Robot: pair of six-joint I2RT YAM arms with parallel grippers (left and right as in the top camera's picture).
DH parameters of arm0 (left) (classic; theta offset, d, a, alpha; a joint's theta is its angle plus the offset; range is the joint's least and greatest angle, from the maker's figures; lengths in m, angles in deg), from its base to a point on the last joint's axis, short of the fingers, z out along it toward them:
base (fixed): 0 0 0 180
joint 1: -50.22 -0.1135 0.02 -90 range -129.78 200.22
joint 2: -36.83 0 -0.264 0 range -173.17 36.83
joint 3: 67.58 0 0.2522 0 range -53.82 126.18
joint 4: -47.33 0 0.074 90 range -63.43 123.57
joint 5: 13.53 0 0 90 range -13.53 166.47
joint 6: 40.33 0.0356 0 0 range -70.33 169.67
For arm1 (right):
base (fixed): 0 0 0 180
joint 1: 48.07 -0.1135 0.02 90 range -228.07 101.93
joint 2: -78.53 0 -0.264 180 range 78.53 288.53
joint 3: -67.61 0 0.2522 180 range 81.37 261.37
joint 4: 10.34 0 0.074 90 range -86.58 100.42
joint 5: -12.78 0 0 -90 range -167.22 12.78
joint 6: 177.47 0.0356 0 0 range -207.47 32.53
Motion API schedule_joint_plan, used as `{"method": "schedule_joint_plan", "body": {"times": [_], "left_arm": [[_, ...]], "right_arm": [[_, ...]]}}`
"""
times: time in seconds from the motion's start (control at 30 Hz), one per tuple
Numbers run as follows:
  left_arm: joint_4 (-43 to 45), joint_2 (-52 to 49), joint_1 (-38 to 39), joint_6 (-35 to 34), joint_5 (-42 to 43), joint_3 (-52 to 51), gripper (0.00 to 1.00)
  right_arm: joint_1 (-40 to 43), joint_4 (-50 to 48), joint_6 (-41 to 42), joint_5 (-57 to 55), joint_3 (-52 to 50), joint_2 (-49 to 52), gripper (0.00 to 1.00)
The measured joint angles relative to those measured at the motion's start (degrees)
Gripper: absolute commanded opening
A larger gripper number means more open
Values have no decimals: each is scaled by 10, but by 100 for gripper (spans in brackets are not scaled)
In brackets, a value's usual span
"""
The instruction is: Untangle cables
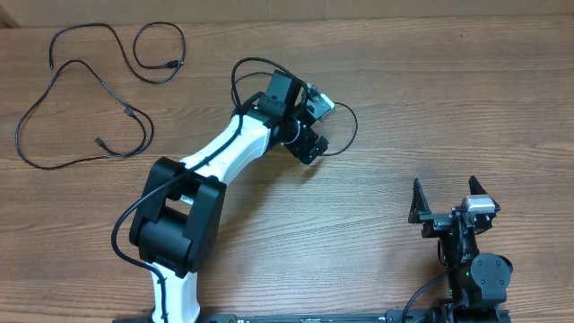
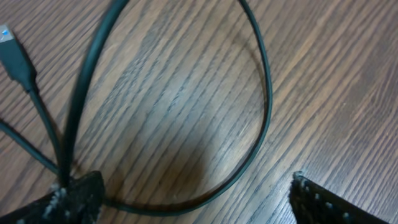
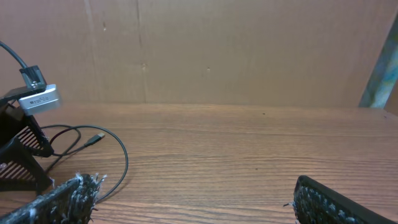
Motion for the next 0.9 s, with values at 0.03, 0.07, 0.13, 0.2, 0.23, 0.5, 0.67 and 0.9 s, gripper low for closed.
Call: {"method": "schedule_joint_plan", "body": {"times": [0.03,0.07,0.13,0.2,0.23,0.5,0.67,0.9], "left_arm": [[0,0,2,2,0,0,91],[1,0,6,6,0,0,90],[0,0,12,11,0,0,89],[1,0,12,13,0,0,87],[1,0,14,13,0,0,87],[-7,-42,14,14,0,0,81],[-8,-50,14,13,0,2,72],[-44,-50,14,-9,1,7,25]], "right_arm": [[0,0,0,0,0,0,100],[0,0,0,0,0,0,100],[0,0,0,0,0,0,100],[0,0,0,0,0,0,100],[0,0,0,0,0,0,100],[0,0,0,0,0,0,100],[0,0,0,0,0,0,100],[0,0,0,0,0,0,100]]}}
